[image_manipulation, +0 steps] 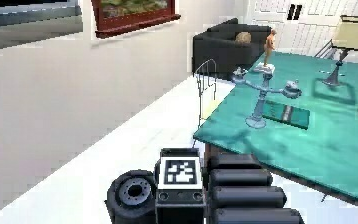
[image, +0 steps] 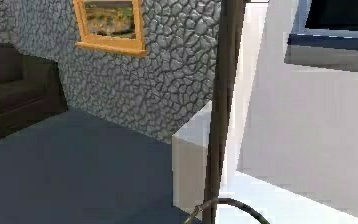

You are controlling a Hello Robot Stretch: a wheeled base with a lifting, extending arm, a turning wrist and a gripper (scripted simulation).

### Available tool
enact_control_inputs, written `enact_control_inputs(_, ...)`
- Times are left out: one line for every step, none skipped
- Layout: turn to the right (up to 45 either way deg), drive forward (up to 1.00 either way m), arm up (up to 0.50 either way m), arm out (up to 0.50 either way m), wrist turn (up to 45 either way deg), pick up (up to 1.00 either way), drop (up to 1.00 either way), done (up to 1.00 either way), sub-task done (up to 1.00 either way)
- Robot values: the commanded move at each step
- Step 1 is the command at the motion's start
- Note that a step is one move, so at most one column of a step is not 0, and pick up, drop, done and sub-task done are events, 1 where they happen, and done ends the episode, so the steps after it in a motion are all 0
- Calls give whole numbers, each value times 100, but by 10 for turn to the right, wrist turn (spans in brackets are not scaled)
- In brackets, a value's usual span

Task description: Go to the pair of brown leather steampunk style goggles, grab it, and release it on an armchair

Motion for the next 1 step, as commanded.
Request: enact_control_inputs(-360, 0, 0, 0, 0, 0, 0, 0, 0)
